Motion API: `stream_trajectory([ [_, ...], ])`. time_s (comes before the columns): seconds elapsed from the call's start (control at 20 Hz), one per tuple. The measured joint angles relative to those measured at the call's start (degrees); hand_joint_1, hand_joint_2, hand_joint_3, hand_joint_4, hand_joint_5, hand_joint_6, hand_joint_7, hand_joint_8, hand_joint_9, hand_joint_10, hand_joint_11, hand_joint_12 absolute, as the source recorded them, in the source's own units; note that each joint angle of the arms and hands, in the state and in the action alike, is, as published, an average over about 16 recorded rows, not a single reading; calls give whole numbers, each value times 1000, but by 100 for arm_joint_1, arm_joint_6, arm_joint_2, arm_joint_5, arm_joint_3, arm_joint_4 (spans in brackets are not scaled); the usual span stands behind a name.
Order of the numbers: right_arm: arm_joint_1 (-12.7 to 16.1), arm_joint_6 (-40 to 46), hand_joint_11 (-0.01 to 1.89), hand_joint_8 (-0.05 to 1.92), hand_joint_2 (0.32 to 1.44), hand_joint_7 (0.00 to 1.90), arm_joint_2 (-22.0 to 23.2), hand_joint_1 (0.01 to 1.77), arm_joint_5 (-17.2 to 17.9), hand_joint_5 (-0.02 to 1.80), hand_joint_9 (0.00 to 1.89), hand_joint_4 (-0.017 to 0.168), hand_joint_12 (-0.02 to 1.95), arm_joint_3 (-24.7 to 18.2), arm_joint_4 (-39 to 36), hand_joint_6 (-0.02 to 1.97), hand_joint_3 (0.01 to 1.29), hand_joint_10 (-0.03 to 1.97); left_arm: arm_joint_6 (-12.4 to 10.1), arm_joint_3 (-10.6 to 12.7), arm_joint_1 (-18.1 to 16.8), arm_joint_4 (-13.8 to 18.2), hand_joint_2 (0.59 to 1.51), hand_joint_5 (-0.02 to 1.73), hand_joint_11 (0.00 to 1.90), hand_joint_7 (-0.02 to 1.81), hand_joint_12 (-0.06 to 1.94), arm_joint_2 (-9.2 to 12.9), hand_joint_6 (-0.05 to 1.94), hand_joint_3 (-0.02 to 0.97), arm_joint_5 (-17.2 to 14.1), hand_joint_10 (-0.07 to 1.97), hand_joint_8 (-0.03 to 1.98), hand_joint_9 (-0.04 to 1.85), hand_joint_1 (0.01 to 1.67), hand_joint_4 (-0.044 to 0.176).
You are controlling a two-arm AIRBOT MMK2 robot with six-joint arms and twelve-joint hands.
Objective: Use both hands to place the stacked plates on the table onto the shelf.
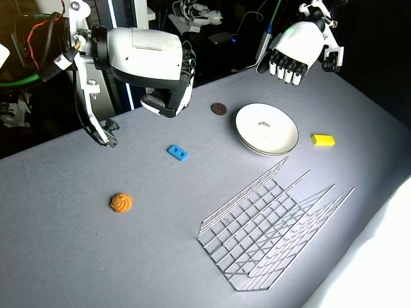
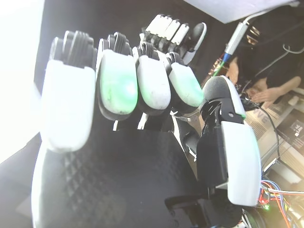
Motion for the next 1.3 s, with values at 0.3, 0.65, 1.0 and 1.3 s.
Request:
stream_trajectory([
  [0.3, -12, -102, 348, 266, 983, 233, -3, 80, 14, 211, 251, 1, 227, 1, 119, 290, 38, 276, -142, 95, -121, 208, 996, 216, 229, 204, 150, 3, 212, 66, -111, 147, 149, 186, 30, 3],
  [0.65, -141, -221, 21, 13, 939, 17, -60, 448, 257, 29, 16, 1, 2, 4, 406, 24, 24, 12, -424, 224, -399, 798, 1005, 8, 16, 13, -10, 33, -9, 45, -357, 6, -8, 7, 18, 3],
  [1.0, -335, -309, 17, 13, 880, 24, -173, 912, 628, 61, 23, 0, 60, 11, 832, 19, 24, 8, -498, 237, -600, 1460, 1007, 18, 15, 21, -18, 63, -19, 38, -541, 3, -14, 17, 18, 3],
  [1.3, -440, -396, 21, 13, 853, 32, -288, 1115, 804, 74, 26, 2, 132, 16, 1043, 19, 24, 8, -380, 226, -377, 1627, 1006, 18, 15, 20, -18, -37, -19, 37, -408, 3, -14, 20, 18, 3],
])
